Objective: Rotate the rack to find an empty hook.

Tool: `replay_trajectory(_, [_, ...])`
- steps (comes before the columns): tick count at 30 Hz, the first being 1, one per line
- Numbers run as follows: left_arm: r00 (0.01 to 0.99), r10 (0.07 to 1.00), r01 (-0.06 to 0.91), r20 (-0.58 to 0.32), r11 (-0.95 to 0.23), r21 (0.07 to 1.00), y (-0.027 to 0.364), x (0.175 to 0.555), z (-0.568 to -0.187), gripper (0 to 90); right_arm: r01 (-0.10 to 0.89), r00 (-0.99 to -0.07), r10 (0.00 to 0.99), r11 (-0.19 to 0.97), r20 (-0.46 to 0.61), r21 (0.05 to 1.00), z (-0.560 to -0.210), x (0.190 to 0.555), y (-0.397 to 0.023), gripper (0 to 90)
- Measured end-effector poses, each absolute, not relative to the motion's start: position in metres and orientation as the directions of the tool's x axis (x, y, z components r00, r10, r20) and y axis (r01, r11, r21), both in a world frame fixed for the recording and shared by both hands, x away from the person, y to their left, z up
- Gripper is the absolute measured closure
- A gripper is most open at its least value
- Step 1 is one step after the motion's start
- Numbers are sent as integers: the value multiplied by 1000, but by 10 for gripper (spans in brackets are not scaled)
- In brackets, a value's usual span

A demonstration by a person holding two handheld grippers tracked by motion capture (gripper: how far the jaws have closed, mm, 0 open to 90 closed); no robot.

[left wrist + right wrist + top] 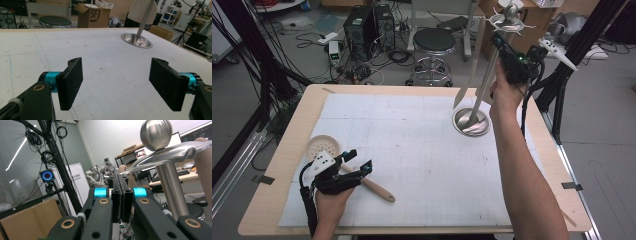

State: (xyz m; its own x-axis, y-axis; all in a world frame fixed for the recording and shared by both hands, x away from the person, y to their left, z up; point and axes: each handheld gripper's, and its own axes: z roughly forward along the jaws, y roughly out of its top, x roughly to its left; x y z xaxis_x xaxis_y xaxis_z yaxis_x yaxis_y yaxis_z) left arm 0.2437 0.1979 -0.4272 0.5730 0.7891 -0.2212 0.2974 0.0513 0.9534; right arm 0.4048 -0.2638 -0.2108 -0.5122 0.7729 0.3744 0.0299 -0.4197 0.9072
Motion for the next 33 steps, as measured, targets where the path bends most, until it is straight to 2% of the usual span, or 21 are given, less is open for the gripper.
replay_trajectory(8, [577,788,294,-215,46,955,197,243,-427,277,33,-501,783,-408,368,912,-212,403,-266,900])
replay_trajectory(19, [581,784,296,-218,45,954,195,243,-427,277,14,-432,813,-428,392,904,-213,394,-310,900])
replay_trajectory(33, [581,785,293,-214,44,955,196,243,-426,278,5,-426,806,-452,411,892,-212,391,-317,900])
